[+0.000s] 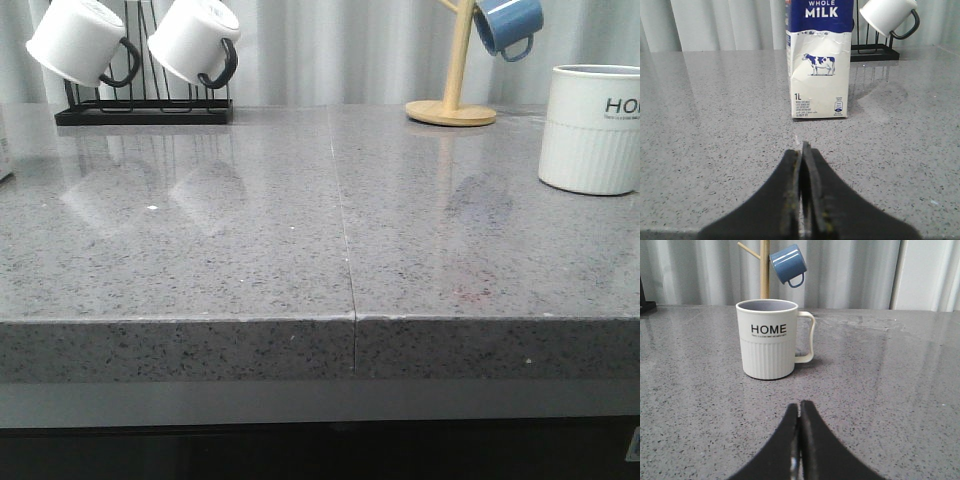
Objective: Place milk next to cup
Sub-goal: 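Move the right gripper toward the white HOME mug's handle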
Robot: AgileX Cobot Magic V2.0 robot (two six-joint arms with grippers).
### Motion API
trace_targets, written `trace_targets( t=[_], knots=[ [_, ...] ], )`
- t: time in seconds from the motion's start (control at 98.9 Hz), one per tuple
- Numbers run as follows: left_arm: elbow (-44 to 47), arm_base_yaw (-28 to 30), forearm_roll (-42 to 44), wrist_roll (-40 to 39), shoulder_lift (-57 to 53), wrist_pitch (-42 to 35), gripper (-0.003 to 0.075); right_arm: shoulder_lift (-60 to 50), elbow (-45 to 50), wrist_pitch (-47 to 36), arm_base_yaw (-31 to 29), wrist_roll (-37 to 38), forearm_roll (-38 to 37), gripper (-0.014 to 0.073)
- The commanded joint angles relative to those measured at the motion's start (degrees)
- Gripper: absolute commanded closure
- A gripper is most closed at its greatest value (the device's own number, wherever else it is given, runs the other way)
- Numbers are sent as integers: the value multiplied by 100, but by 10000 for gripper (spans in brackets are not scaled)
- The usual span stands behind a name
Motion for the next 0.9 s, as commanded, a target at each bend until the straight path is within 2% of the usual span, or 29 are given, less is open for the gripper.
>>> trace_targets(
  t=[0.0, 0.586, 0.677, 0.768, 0.89],
  knots=[
    [227, -4, -17, -31, -138, -435, 741, -110, -112, -486, -29, -36, -53, 661],
    [227, -4, -17, -31, -138, -435, 741, -110, -112, -649, -30, -36, -62, 661],
    [227, -4, -17, -31, -138, -435, 741, -106, -166, -309, -30, -29, -54, 661],
    [227, -4, -17, -31, -138, -435, 741, -26, -340, 94, -30, -6, 167, 661],
    [227, -4, -17, -31, -138, -435, 741, 307, -545, 56, -30, 170, 748, 661]
  ],
)
